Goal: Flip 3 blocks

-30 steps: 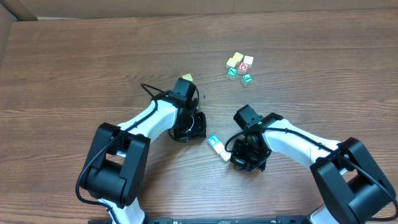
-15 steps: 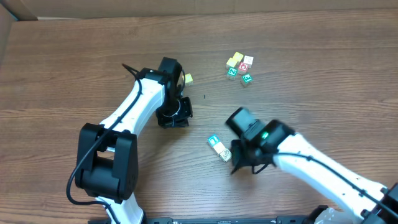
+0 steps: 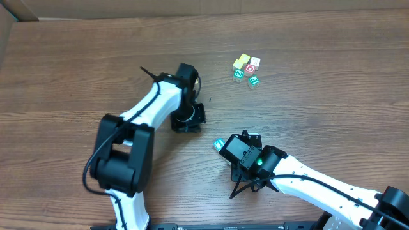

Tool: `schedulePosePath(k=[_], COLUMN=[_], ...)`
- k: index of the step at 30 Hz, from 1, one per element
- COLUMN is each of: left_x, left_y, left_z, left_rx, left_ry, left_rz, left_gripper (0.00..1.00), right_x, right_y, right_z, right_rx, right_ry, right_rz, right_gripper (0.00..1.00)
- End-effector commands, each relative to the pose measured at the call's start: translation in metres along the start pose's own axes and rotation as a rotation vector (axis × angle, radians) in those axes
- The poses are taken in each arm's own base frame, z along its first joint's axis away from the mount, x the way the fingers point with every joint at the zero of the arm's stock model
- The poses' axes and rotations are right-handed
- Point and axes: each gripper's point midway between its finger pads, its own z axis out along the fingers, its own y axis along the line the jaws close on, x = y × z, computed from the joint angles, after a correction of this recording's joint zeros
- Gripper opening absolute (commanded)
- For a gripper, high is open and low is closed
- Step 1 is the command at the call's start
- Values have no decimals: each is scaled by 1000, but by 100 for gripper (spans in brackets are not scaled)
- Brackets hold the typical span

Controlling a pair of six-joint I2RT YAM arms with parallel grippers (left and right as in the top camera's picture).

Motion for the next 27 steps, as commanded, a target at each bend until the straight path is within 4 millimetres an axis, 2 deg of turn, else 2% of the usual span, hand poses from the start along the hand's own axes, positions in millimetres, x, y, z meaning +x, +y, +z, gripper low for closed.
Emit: schedulePosePath(k=[1, 3, 9, 22, 27], left_x=[5, 8, 10, 17, 21], left_y=[-18, -24, -22, -29, -28], left_z=[12, 14, 15, 20, 20], left_rx=[63, 95, 83, 39, 31], left_ry=[52, 72, 74, 68, 81], left_rz=[7, 8, 11, 54, 50], left_gripper=[4, 4, 4, 4, 4], right_x=[1, 0, -4, -1, -1], right_y=[-3, 0, 10, 8, 8], right_z=[4, 7, 15, 28, 31], right_rx=[9, 2, -27, -37, -43], right_ry=[-5, -6, -10, -13, -15], right_rz=[48, 100, 130, 131, 199], right_gripper=[4, 4, 4, 4, 4])
